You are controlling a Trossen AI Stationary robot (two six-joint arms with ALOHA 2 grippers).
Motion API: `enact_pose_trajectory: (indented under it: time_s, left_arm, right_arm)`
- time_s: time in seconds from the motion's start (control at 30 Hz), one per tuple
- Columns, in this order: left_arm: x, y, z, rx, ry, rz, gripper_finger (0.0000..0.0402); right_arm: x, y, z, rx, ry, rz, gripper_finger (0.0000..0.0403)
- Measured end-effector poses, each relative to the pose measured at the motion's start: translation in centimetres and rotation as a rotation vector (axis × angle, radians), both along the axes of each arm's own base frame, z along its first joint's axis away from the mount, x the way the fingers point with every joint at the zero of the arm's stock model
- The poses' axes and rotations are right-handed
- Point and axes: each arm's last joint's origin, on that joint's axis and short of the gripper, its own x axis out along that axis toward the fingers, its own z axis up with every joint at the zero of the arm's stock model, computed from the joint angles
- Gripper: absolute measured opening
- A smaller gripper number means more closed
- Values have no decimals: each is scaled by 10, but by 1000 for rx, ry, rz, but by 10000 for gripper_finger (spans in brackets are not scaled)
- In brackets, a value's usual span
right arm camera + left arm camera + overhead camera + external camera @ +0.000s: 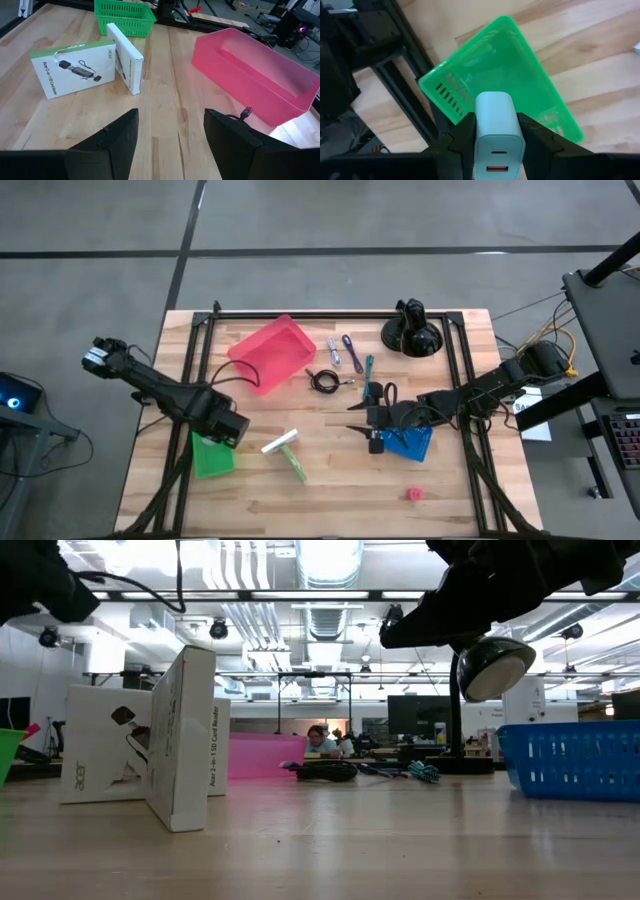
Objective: Pick and place items into bin
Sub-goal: Put the blue charger adapter into the green bin
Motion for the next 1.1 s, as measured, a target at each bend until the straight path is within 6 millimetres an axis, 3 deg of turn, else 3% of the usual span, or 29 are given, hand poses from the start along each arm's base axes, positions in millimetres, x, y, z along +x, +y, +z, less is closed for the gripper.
enact_pose_trajectory:
  time_s: [1.1]
  left_arm:
    - [-6,2,-62,-5,2,-5,100]
  right_arm:
    - [0,0,0,-1,1,0,212]
